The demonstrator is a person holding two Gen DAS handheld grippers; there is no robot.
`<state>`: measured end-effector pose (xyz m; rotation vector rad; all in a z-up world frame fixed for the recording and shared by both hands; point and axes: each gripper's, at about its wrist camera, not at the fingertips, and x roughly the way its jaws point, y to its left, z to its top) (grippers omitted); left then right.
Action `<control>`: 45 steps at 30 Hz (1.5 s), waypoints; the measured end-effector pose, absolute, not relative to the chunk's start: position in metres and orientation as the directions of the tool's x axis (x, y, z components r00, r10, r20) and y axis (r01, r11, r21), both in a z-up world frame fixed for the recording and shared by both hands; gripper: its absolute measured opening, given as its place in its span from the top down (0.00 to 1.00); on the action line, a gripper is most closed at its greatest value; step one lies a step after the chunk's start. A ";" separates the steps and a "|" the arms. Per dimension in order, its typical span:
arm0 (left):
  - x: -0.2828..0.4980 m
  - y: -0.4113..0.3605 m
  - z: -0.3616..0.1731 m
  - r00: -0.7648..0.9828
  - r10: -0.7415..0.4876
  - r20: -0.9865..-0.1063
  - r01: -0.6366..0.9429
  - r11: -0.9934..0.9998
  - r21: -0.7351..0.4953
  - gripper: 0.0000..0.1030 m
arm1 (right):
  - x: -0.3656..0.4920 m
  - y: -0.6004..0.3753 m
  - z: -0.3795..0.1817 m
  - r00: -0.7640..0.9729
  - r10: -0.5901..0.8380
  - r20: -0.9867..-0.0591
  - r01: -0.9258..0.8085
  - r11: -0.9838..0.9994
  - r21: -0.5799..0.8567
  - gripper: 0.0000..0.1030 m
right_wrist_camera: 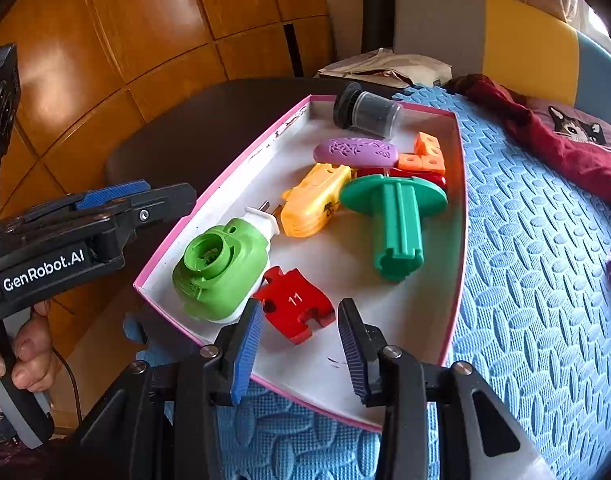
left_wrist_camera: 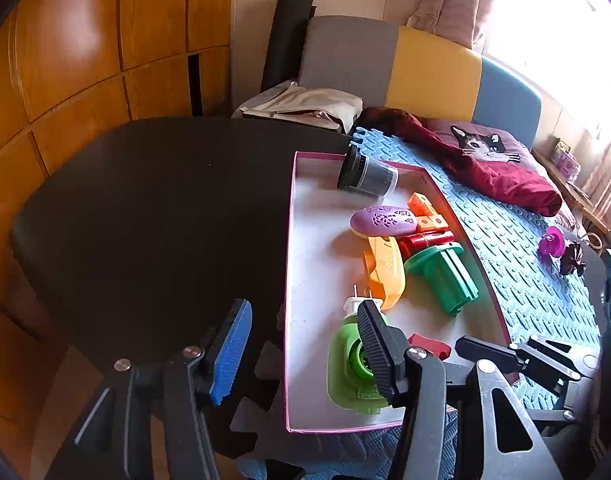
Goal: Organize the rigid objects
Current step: 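Carry the red block into the tray and open the right gripper, then move both grippers back toward the magenta cup and brown knob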
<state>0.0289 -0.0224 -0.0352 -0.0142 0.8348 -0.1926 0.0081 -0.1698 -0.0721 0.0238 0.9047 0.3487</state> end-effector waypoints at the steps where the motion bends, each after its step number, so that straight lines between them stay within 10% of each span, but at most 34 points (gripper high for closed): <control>1: 0.028 -0.023 -0.035 0.656 -0.176 -0.734 0.165 0.982 -0.088 0.46 | 0.007 -0.171 -0.071 0.571 0.304 -0.762 -0.283 0.945 0.165 0.61; 45: 0.018 -0.109 -0.015 0.632 -0.251 -0.733 0.380 0.925 0.011 0.39 | -0.014 -0.348 -0.002 0.764 -0.062 -0.642 0.149 0.986 0.081 0.56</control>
